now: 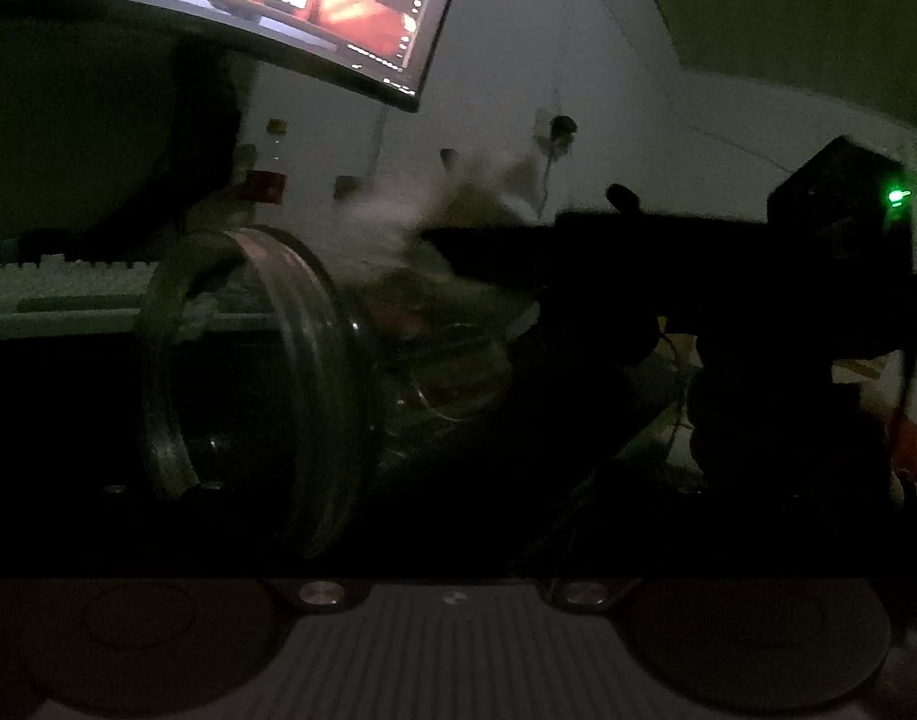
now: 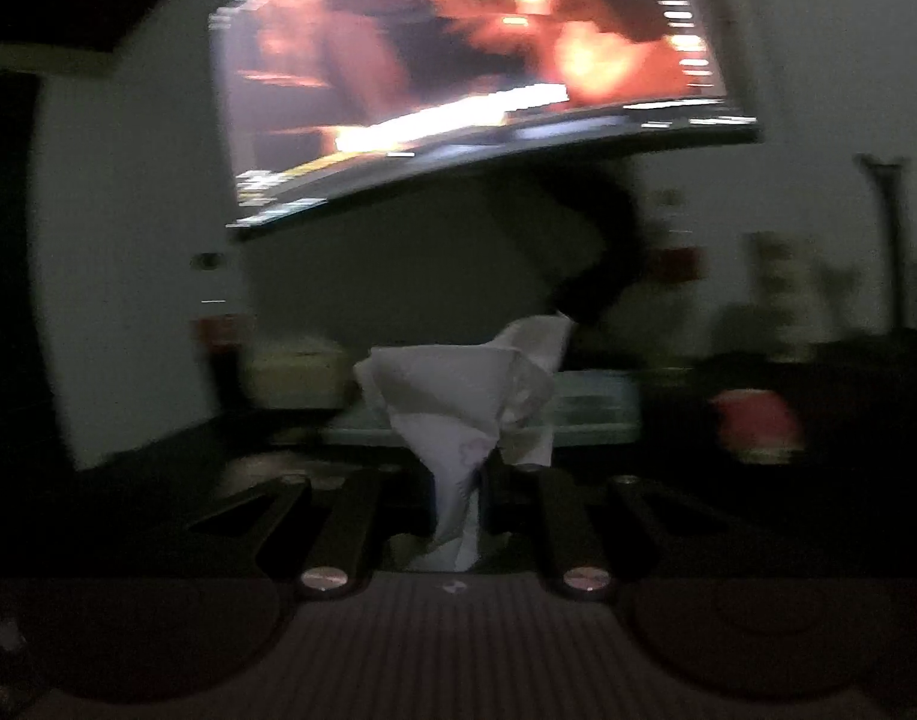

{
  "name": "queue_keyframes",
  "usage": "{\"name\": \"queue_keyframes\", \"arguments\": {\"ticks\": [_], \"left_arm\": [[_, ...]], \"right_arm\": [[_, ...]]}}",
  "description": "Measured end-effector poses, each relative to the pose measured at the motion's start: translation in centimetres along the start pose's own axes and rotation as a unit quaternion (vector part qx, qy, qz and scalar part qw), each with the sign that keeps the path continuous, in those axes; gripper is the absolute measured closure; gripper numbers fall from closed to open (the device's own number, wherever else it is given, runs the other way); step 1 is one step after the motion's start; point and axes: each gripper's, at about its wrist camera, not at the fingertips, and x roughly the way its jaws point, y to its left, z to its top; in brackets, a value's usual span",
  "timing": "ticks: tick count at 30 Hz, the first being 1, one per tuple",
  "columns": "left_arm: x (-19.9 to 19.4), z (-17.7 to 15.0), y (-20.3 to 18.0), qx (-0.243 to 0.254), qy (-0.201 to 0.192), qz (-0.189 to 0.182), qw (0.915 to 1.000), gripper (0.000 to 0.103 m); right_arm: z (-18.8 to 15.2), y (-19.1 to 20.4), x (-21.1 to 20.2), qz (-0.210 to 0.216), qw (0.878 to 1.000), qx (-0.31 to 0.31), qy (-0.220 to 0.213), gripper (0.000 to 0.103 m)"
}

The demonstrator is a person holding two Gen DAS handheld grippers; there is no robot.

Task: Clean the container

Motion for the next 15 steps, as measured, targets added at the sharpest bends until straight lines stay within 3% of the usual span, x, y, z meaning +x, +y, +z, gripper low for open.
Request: {"name": "queue_keyframes", "arguments": {"ticks": [4,8,12,15], "left_arm": [[0.0,0.0,0.2,-0.015,-0.004,0.001,0.9999,0.001],[0.1,0.0,0.1,-0.015,-0.005,0.002,0.9999,0.001],[0.1,-0.1,0.1,-0.012,-0.004,0.003,0.9999,0.001],[0.0,0.1,0.2,-0.016,-0.002,0.014,0.9998,0.001]], "right_arm": [[-0.8,1.2,-0.3,0.02,1.0,-0.009,-0.015,0.088],[-1.4,3.5,-0.8,0.103,0.993,-0.055,-0.017,0.088],[-1.2,2.8,-0.6,0.095,0.995,-0.04,-0.009,0.09],[-0.2,1.4,-0.6,0.04,0.999,-0.017,0.013,0.09]]}}
